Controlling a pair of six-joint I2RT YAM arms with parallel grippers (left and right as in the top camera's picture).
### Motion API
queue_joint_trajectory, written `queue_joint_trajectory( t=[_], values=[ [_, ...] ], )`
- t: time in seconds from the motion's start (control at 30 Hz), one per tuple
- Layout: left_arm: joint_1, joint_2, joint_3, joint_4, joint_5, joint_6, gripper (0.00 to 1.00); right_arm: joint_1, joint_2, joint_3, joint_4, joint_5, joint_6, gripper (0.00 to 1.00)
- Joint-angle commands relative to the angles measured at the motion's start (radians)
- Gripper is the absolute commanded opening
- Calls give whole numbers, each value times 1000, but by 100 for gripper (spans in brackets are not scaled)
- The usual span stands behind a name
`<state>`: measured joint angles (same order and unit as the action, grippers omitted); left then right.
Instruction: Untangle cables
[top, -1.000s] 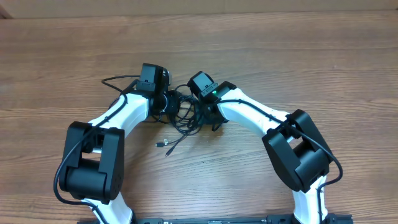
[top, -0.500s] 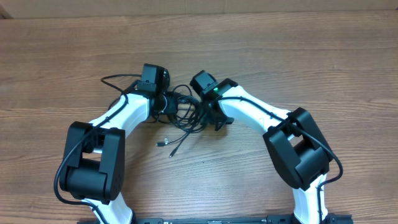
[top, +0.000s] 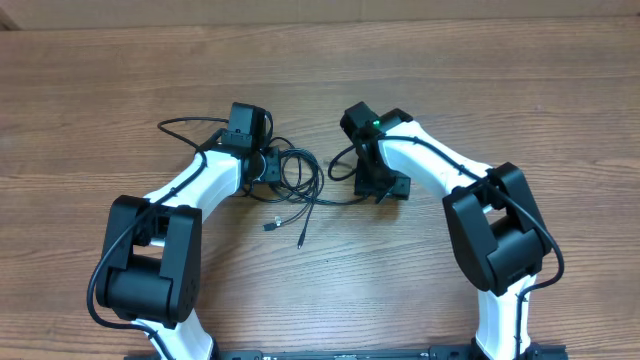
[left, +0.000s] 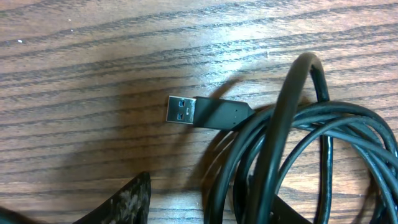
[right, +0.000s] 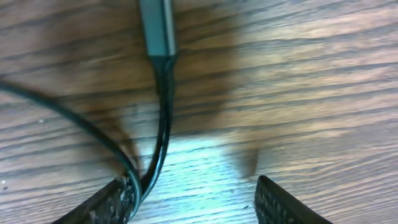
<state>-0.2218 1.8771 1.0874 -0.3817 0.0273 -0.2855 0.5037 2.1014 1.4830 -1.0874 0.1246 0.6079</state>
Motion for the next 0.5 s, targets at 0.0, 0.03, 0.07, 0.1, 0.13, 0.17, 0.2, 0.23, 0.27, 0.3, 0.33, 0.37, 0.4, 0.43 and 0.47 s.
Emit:
queue_joint_trajectory(
  t=[0.0, 0.03, 0.07, 0.1, 0.13, 0.17, 0.2, 0.23, 0.27, 0.3, 0.33, 0.37, 0.4, 0.43, 0.47],
  values=[
    [6, 12, 23, -3, -34, 13, 48, -11, 37, -18, 1, 65, 25, 62],
    [6, 12, 23, -3, -35, 13, 49, -11, 37, -18, 1, 65, 25, 61],
    [5, 12, 23, -3, -34, 13, 49, -11, 37, -18, 0, 65, 25, 62],
    [5, 12, 23, -3, -34, 13, 49, -11, 37, -18, 0, 65, 25, 61],
    [5, 12, 23, -3, -34, 13, 50, -11, 37, -18, 0, 65, 25, 62],
    [5, 12, 23, -3, -34, 13, 51, -11, 37, -18, 0, 65, 26, 62],
    [5, 12, 23, -3, -34, 13, 50, -11, 37, -18, -7, 66, 42, 62],
    [5, 12, 23, -3, -33, 13, 50, -11, 37, -18, -18, 66, 61, 62],
    [5, 12, 23, -3, -31, 14, 50, -11, 37, -18, -31, 65, 75, 62],
    [5, 12, 23, -3, -29, 17, 50, -11, 37, -18, -48, 66, 78, 62],
    [5, 12, 23, -3, -27, 17, 50, -14, 37, -18, -64, 66, 77, 62],
    [5, 12, 23, -3, -27, 17, 50, -16, 37, -18, -73, 66, 77, 63],
    [5, 12, 23, -2, -27, 17, 50, -16, 37, -18, -80, 65, 76, 65],
    [5, 12, 23, -2, -27, 17, 49, -17, 37, -17, -85, 61, 68, 67],
    [5, 12, 23, -2, -27, 17, 49, -17, 37, -17, -85, 49, 51, 68]
  ],
)
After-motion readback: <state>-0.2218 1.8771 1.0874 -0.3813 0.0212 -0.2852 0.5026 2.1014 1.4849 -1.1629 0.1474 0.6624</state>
